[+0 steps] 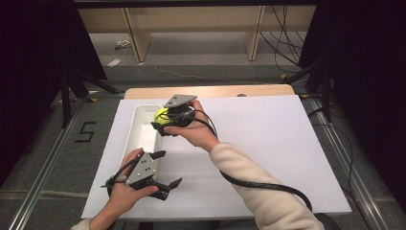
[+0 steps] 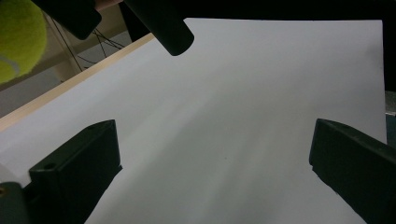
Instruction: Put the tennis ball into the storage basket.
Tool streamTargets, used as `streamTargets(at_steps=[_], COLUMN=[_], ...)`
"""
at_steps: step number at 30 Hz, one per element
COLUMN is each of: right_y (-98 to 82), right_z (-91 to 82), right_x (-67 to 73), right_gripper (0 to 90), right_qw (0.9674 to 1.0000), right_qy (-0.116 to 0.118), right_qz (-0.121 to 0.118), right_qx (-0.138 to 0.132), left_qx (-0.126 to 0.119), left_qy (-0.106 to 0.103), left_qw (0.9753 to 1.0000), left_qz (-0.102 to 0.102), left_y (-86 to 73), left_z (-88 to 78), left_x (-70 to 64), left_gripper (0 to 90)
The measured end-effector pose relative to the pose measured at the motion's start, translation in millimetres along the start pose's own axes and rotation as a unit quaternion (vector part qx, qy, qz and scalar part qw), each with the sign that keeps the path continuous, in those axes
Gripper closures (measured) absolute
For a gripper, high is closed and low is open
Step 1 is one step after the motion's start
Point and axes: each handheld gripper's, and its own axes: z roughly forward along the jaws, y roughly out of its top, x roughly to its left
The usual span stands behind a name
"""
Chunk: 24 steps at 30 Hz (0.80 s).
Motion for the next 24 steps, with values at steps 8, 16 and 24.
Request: streamTargets(at_steps=[8,16,24], right_y=[0.3,3.4,6.9], right_z=[2.3,4.8,10.3], right_x=[0.4,1.6,4.7], right_gripper=[26.4,26.4,26.4], right_qw=[1.0000,1.0000,1.0000], right_qy=[-0.002,0.000,0.003], right_qz=[0.001,-0.001,-0.002], right_qx=[0.000,-0.001,-0.001], left_qx=[0.000,0.001,0.000], left_qy=[0.000,0.000,0.000], left_qw=[1.0000,1.0000,1.0000], left_qz=[-0.001,0.000,0.001], left_y=[0.0,0.0,0.2], left_z=[0.2,0.4,0.0], left_x=[-0.2,-0.3,-0.3], left_gripper=[1.4,1.4,1.5])
